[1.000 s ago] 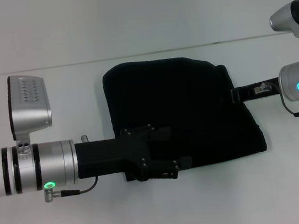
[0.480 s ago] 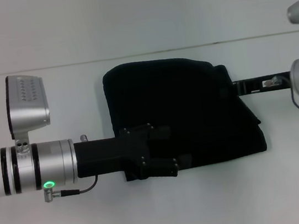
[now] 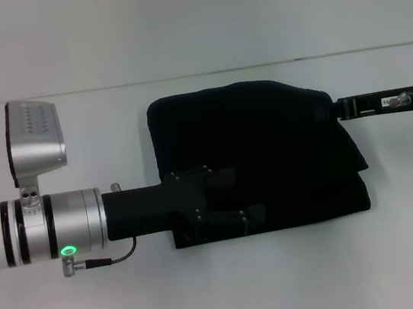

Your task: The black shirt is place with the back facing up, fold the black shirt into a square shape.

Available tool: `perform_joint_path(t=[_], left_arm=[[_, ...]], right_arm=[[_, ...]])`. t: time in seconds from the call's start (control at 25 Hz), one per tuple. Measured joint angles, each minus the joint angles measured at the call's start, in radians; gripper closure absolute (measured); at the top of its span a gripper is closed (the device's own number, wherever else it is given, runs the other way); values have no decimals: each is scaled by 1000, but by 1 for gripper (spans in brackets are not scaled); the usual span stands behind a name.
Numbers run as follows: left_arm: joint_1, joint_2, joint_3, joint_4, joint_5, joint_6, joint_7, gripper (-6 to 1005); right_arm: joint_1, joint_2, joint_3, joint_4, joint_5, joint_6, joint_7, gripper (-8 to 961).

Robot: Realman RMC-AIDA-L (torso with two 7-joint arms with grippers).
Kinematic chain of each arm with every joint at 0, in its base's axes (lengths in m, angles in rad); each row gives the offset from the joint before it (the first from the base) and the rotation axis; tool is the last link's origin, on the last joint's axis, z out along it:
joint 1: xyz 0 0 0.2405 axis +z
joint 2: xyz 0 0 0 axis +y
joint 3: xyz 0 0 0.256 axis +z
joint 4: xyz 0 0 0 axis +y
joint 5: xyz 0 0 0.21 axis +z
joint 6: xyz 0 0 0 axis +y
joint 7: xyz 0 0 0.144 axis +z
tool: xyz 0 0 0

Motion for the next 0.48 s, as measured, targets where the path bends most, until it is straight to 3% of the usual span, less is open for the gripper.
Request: perform_joint_path(t=[0.48], left_arm=[[-5, 1, -2, 0, -9, -1, -47, 80]], right_arm=[[-12, -26, -1, -2, -5, -46, 3, 906]])
